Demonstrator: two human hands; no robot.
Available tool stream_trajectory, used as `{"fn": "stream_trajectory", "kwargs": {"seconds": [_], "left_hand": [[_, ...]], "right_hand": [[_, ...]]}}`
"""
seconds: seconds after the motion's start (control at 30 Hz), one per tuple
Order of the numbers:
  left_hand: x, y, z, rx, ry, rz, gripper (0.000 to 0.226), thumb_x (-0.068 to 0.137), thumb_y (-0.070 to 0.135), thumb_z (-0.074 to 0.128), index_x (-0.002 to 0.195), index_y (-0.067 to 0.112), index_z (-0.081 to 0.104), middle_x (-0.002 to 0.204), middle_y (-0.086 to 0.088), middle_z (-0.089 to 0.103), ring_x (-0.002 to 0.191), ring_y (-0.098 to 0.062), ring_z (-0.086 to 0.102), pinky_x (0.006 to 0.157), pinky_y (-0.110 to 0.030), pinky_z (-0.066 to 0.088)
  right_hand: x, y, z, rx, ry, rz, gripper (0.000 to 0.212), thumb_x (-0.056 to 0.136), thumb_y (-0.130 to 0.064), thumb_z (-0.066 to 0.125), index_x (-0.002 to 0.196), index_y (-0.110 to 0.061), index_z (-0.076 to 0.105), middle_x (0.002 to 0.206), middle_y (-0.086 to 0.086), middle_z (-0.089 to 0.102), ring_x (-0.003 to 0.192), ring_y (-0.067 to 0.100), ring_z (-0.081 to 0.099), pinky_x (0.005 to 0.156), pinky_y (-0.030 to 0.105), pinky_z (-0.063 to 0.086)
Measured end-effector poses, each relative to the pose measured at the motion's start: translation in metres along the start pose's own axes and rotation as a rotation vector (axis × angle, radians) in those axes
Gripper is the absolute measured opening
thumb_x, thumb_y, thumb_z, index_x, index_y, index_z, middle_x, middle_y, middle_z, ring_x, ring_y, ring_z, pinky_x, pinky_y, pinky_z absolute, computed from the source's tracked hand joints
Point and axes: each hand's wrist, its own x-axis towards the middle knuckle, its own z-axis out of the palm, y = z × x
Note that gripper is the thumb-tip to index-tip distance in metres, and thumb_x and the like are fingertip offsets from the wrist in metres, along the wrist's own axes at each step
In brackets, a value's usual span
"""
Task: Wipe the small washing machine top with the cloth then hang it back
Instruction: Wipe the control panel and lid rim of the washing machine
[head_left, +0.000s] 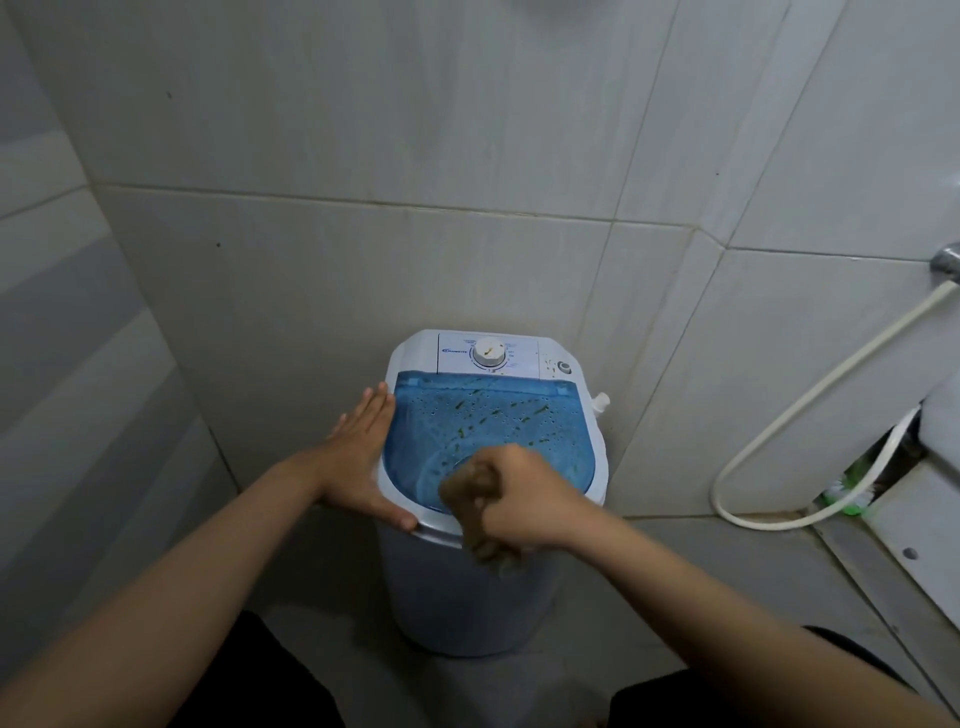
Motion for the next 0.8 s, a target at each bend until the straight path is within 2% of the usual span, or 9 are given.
{"fn": "stream_trajectory", "kwargs": {"seconds": [0.07, 0.23, 0.3, 0.33, 0.4, 0.5, 0.57, 0.67, 0.8], "left_hand": [[0.001, 0.0, 0.001, -0.025, 0.006, 0.008, 0.158, 0.037, 0.092, 0.057, 0.142, 0.016, -0.034, 0.146, 0.001, -0.045, 0.134, -0.018, -0.04, 0.113, -0.045, -0.012], [0.002, -0.001, 0.003, -0.039, 0.028, 0.008, 0.158, 0.037, 0.091, 0.059, 0.142, 0.018, -0.033, 0.145, 0.003, -0.045, 0.133, -0.016, -0.041, 0.111, -0.04, -0.015], [0.002, -0.002, 0.004, -0.052, 0.045, 0.01, 0.157, 0.039, 0.088, 0.062, 0.142, 0.019, -0.033, 0.146, 0.004, -0.044, 0.134, -0.015, -0.04, 0.11, -0.039, -0.015], [0.003, -0.003, 0.005, -0.057, 0.052, 0.01, 0.156, 0.039, 0.087, 0.063, 0.142, 0.019, -0.033, 0.146, 0.004, -0.044, 0.134, -0.015, -0.04, 0.111, -0.039, -0.015], [0.004, -0.004, 0.006, -0.065, 0.06, 0.011, 0.157, 0.039, 0.087, 0.064, 0.142, 0.019, -0.033, 0.146, 0.004, -0.045, 0.134, -0.014, -0.041, 0.112, -0.041, -0.016], [0.005, -0.005, 0.008, -0.073, 0.078, 0.011, 0.157, 0.039, 0.086, 0.064, 0.142, 0.019, -0.032, 0.146, 0.005, -0.044, 0.133, -0.012, -0.041, 0.114, -0.041, -0.015], [0.005, -0.006, 0.008, -0.076, 0.096, 0.014, 0.156, 0.04, 0.084, 0.067, 0.143, 0.02, -0.032, 0.147, 0.005, -0.043, 0.134, -0.012, -0.041, 0.113, -0.039, -0.015], [0.006, -0.008, 0.009, -0.082, 0.103, 0.019, 0.156, 0.04, 0.084, 0.067, 0.143, 0.02, -0.032, 0.147, 0.005, -0.044, 0.134, -0.013, -0.041, 0.113, -0.038, -0.015], [0.006, -0.008, 0.009, -0.085, 0.098, 0.018, 0.157, 0.039, 0.085, 0.065, 0.142, 0.02, -0.033, 0.146, 0.005, -0.044, 0.133, -0.013, -0.042, 0.112, -0.038, -0.016]], "right_hand": [[0.02, 0.003, -0.018, 0.064, 0.074, 0.008, 0.019, 0.072, -0.001, 0.056, 0.074, -0.02, 0.054, 0.07, -0.006, 0.056, 0.072, 0.016, 0.056, 0.05, 0.019, 0.038], [0.078, -0.003, -0.05, 0.021, 0.32, -0.107, 0.027, 0.072, 0.006, 0.056, 0.093, -0.012, 0.058, 0.078, -0.009, 0.054, 0.078, 0.014, 0.051, 0.051, 0.014, 0.032], [0.113, -0.003, -0.057, -0.102, 0.385, -0.16, 0.03, 0.074, 0.004, 0.055, 0.103, -0.005, 0.055, 0.089, 0.0, 0.059, 0.082, 0.021, 0.053, 0.054, 0.021, 0.041], [0.131, -0.002, -0.059, -0.18, 0.411, -0.185, 0.033, 0.074, 0.003, 0.056, 0.106, -0.003, 0.053, 0.097, 0.008, 0.061, 0.087, 0.028, 0.056, 0.06, 0.028, 0.047], [0.16, 0.004, -0.061, -0.316, 0.41, -0.192, 0.037, 0.075, 0.002, 0.057, 0.111, -0.003, 0.051, 0.106, 0.019, 0.06, 0.095, 0.038, 0.057, 0.072, 0.038, 0.05], [0.183, 0.017, -0.059, -0.451, 0.351, -0.162, 0.034, 0.079, 0.002, 0.053, 0.112, -0.003, 0.051, 0.11, 0.02, 0.058, 0.097, 0.039, 0.057, 0.071, 0.037, 0.047], [0.186, 0.028, -0.05, -0.484, 0.336, -0.151, 0.037, 0.077, 0.006, 0.05, 0.112, -0.005, 0.052, 0.111, 0.019, 0.058, 0.097, 0.038, 0.057, 0.073, 0.039, 0.051], [0.184, 0.041, -0.036, -0.52, 0.388, -0.195, 0.047, 0.073, 0.014, 0.047, 0.116, -0.006, 0.05, 0.115, 0.018, 0.057, 0.096, 0.038, 0.055, 0.064, 0.036, 0.043], [0.176, 0.049, -0.035, -0.584, 0.431, -0.276, 0.053, 0.073, 0.016, 0.044, 0.122, -0.004, 0.046, 0.12, 0.019, 0.056, 0.096, 0.04, 0.055, 0.063, 0.036, 0.038]]}}
